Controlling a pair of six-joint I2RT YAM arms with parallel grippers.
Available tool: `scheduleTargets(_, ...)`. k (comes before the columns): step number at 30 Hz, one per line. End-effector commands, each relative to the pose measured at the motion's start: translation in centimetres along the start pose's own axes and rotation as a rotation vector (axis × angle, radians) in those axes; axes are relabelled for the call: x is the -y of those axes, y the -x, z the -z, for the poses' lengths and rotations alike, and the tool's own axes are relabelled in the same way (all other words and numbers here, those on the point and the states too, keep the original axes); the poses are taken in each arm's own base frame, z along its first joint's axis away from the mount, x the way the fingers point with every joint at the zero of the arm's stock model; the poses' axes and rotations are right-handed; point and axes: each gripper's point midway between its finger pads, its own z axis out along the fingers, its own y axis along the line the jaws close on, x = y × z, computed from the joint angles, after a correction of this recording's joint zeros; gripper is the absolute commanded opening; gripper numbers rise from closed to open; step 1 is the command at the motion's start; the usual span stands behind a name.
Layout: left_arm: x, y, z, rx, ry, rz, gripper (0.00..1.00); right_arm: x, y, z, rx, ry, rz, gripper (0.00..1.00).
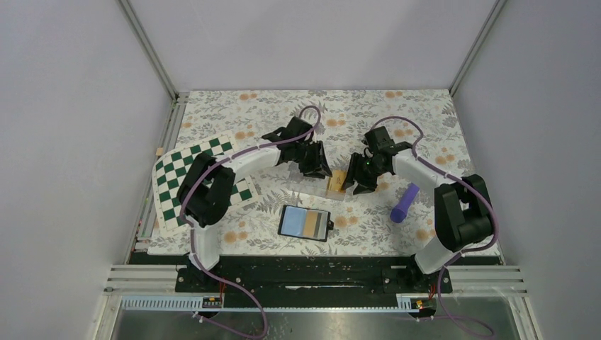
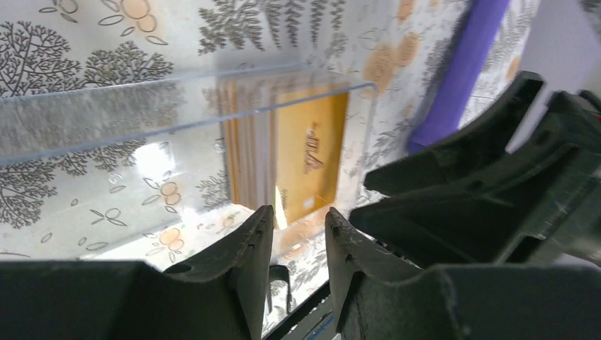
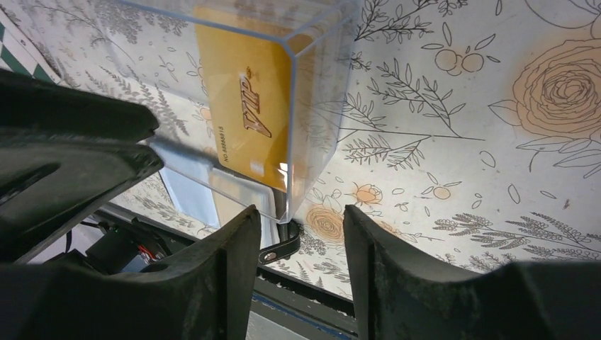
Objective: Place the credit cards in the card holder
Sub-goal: Pick up the credit card from the storage box.
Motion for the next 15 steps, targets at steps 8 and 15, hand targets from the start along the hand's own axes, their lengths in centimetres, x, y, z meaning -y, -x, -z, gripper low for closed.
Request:
scheduleTargets(8,-0.8,-0.1,-2.0,-0.053,0.044,-0.043,0.30,0.0,0.7,-0.3,-0.021,-0.019,0.012,0.34)
scheduleTargets(15,-1.1,-1.5,-3.8,-0.098,0.088,-0.062,0.18,-0.2,0.4,-0.6,-0.040,0.001,0.007,0.28)
